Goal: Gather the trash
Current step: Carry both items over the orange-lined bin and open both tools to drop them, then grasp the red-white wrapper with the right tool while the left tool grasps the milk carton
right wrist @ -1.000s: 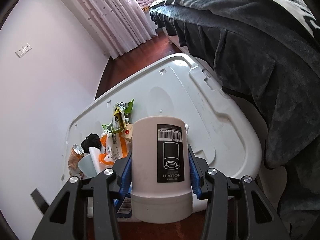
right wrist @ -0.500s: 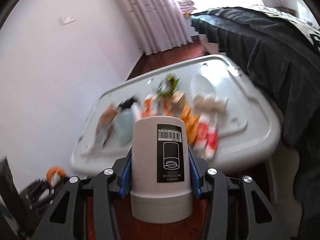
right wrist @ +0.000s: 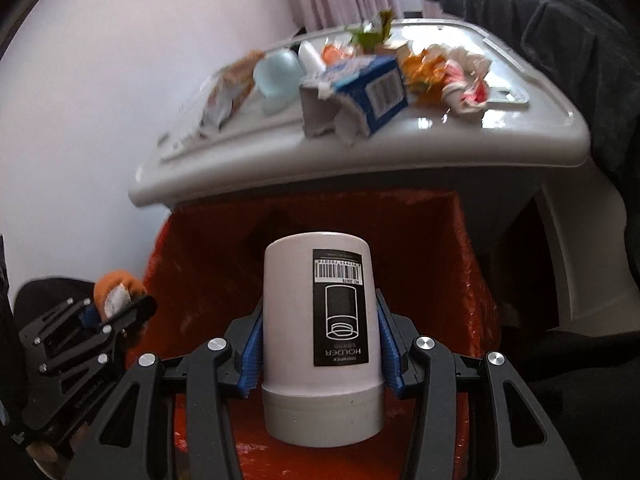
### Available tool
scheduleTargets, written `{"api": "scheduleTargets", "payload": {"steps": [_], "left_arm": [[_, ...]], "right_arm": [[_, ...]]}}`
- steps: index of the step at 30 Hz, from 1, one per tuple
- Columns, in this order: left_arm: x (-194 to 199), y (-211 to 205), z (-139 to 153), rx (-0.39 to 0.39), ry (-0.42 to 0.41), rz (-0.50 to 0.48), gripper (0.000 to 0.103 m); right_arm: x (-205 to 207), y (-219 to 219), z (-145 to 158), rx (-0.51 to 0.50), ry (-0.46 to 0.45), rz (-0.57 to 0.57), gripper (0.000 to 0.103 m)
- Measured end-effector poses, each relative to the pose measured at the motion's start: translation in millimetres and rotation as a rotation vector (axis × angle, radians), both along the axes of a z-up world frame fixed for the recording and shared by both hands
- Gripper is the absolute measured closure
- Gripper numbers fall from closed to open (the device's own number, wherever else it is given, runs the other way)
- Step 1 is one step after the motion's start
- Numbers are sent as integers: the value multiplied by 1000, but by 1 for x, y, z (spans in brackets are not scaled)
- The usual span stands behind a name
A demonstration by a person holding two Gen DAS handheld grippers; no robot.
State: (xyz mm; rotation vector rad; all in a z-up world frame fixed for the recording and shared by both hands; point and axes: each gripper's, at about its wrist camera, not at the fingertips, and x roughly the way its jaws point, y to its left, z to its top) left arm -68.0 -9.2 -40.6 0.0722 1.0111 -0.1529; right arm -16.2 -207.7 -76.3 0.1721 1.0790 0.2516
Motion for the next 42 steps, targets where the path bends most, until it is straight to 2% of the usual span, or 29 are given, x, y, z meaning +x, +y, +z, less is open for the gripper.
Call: {"api": "scheduleTargets", "payload": {"steps": [1, 2, 3, 8, 13, 18, 20, 24, 28, 36, 38, 42], "left_arm": [[4, 1, -8, 11, 30, 5, 30], [7, 1, -13, 27, 49, 20, 16], [10, 4, -21, 38, 68, 47, 11], [14, 15, -32, 5, 113, 67, 11], [14, 15, -21, -24, 90, 49, 11], [29, 4, 7, -23, 31, 15, 11], [38, -2, 15, -37, 0, 9, 11], [44, -10, 10, -59, -22, 0, 11], [38, -14, -4, -39, -7, -27, 11], [41, -17, -6, -71, -4, -51, 11], [42, -16, -7, -80, 3, -51, 11], [43, -15, -7, -96, 4, -49, 11]], "right_arm": [[3, 1, -4, -9, 17, -1, 27], [6, 1, -9, -24, 38, -15, 19], [8, -2, -10, -25, 38, -26, 20], [9, -16, -7, -12, 21, -97, 24], [14, -38, 25, 14, -73, -148, 24], [62, -65, 62, -83, -154, -148, 26], [87, -74, 66, -140, -160, -147, 34], [134, -92, 54, -205, -88, -181, 43], [145, -88, 42, -246, -59, -163, 43], [168, -78, 20, -273, -6, -111, 42], [177, -82, 12, -274, 17, -120, 60], [185, -88, 6, -258, 24, -136, 65]]}}
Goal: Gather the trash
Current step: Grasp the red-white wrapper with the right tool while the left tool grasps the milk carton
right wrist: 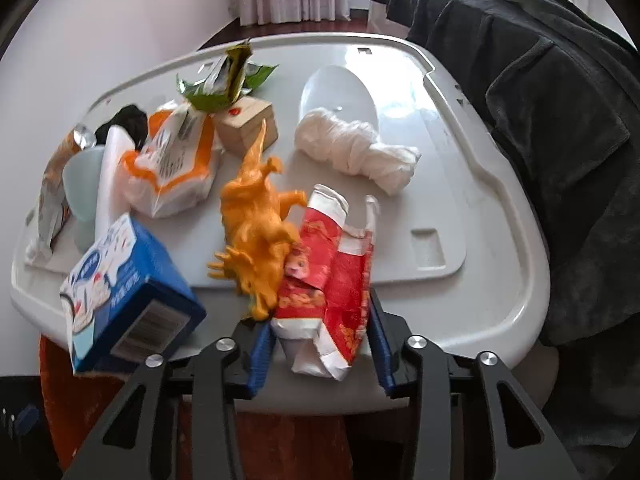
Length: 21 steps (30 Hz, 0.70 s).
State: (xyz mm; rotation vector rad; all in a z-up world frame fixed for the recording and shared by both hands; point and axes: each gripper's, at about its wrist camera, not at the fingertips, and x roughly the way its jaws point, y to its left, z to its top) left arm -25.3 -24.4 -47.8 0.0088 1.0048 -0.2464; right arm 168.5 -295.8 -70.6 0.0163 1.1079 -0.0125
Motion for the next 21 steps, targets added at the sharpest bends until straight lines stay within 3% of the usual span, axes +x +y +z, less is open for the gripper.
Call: {"api": "scheduleTargets", "payload": {"steps": [7, 15, 17, 20, 21], "left_arm": [[-5, -5, 4, 11, -46, -21, 11], [-3, -30, 14, 43, -105, -86, 11], [6, -38, 18, 25, -116, -100, 11], [27, -54, 25, 1, -139, -112, 11], [35, -60, 27, -3, -152, -115, 11]], "right_arm": [[-12, -9, 12, 30, -30, -47, 72], [-35, -46, 35, 182, -101, -135, 72], [-37, -47, 38, 116, -109, -145, 72], [-43, -60, 44, 282, -131, -154, 72], [-46, -63, 49, 272, -151, -163, 72]]}}
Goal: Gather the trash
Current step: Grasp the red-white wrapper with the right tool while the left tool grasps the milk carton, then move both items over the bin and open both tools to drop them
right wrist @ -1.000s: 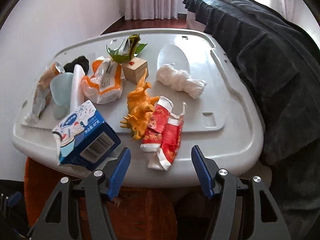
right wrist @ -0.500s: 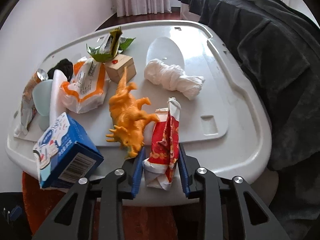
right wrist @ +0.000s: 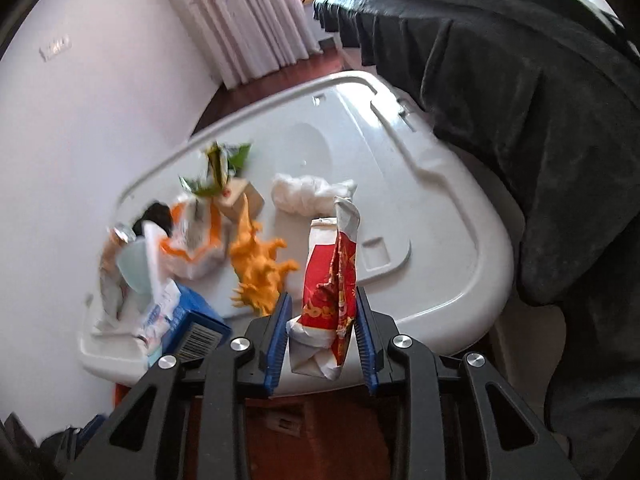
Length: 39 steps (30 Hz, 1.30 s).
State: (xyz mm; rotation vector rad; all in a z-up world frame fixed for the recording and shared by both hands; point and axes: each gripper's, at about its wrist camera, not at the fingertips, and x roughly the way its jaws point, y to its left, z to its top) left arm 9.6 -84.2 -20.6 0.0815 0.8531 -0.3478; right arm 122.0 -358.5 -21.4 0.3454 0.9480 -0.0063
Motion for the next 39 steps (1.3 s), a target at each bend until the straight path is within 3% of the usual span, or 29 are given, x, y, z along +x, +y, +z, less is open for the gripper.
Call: {"api": "scheduleTargets", "payload": {"steps": [4, 10, 14, 15, 17, 23, 25, 27, 33, 39], "left_arm": [[39, -26, 7, -1, -56, -16, 11], [85, -64, -6, 56, -78, -52, 11], [89, -83, -14, 134, -163, -44, 16], [89, -87, -16, 161, -173, -53, 36], [83, -99, -20, 231, -221, -73, 36], [81, -109, -26, 272, -275, -76, 34], [91, -109, -31, 276, -241, -63, 22], [94, -106, -32, 260, -238, -57, 22], [91, -99, -22, 204, -230, -97, 39], [87, -71, -5, 118, -184, -58, 41]], "right_arm": [[-6, -2, 13, 34, -49, 3, 72], [-3, -2, 20, 62, -89, 14, 72], [-3, -7, 24, 76, -103, 6, 72], [-3, -7, 25, 78, -104, 3, 72], [-4, -9, 26, 89, -108, 0, 72], [-3, -10, 25, 95, -103, -11, 71], [-3, -9, 25, 95, -103, -12, 71], [-3, -8, 25, 90, -105, -14, 71], [-2, -11, 25, 101, -107, -27, 71], [-4, -9, 31, 87, -129, -29, 71]]}}
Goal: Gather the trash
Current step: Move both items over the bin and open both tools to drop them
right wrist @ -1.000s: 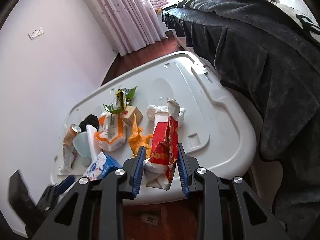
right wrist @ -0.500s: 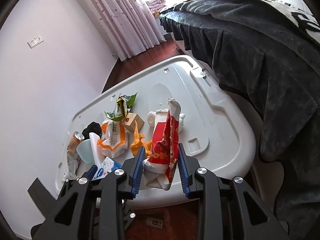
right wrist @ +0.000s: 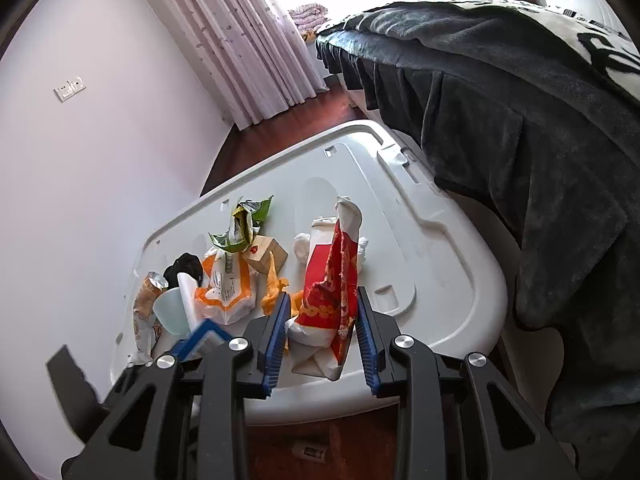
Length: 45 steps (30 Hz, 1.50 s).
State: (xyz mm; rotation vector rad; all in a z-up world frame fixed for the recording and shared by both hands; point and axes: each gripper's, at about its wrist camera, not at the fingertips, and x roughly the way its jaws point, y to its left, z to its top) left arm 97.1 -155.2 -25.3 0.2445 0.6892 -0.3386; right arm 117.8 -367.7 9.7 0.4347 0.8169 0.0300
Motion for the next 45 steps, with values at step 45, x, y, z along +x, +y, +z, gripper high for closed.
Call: {"api": "scheduleTargets", "payload": {"steps": [45], "left_arm": [[-151, 151, -38, -18, 411, 241, 18]], "right_arm": [[-121, 125, -91, -61, 266, 266, 37]]}}
